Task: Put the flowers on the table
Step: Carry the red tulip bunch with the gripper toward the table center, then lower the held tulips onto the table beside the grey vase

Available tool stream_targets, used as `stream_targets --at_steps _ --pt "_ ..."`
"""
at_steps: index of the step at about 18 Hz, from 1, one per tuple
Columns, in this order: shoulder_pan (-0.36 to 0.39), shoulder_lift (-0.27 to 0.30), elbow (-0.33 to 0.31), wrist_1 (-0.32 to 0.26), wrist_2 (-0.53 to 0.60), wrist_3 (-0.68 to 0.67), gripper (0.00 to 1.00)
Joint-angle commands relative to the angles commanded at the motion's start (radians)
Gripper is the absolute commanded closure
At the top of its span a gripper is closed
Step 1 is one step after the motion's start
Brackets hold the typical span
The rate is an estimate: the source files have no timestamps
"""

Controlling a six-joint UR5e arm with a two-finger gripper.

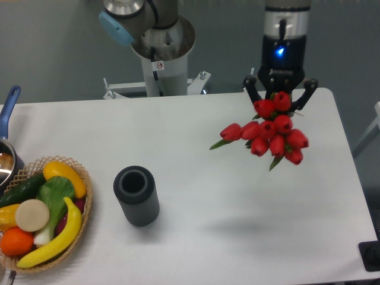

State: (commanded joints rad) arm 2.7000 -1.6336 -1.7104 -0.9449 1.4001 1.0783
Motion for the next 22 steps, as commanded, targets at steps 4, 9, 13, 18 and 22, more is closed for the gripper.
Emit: stream_targets --at_steps 4,9,13,18,22 --pt "-0.049 -0.035 -0.014 -0.026 0.129 0.073 0.61" --pt "-0.075 -0.081 -0.012 -0.066 0.230 0.130 0.61" --pt "-0.115 -0.153 -0.018 -0.061 0.365 0.143 0.61" --pt "-0.149 -0.230 -0.003 -0.067 0.444 0.143 0.61" --pt "-0.158 -0.268 0.000 -0.063 0.453 0.143 0.61"
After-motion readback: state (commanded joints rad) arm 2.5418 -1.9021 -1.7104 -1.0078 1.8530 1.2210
